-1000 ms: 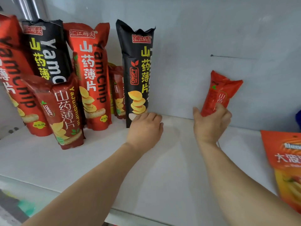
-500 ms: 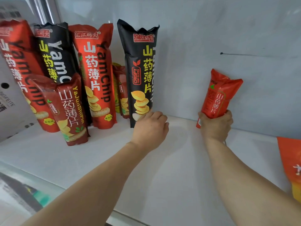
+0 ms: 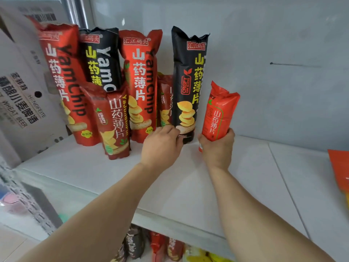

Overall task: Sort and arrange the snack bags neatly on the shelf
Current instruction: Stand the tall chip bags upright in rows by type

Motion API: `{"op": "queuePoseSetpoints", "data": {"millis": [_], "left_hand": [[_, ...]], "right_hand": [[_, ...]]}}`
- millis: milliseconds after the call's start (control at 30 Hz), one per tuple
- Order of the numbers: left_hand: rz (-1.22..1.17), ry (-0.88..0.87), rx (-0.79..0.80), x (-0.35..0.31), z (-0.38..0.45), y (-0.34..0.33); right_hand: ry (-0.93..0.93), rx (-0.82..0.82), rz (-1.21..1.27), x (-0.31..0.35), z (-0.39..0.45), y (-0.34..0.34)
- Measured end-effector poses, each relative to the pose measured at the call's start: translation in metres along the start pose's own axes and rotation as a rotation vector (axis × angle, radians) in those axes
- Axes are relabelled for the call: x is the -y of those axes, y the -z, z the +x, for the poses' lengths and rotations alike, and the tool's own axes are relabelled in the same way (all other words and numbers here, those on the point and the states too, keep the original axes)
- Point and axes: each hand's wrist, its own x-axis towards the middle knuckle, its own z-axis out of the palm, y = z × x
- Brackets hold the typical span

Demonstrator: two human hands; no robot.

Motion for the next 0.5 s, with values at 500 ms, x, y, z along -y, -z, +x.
{"op": "queuePoseSetpoints", "data": {"millis": [500], "left_hand": [[-0.217, 0.100, -0.162, 0.099, -0.069, 0.070]], "right_hand": [[0.049, 0.062, -0.241, 0.040, -0.129, -0.056]]}}
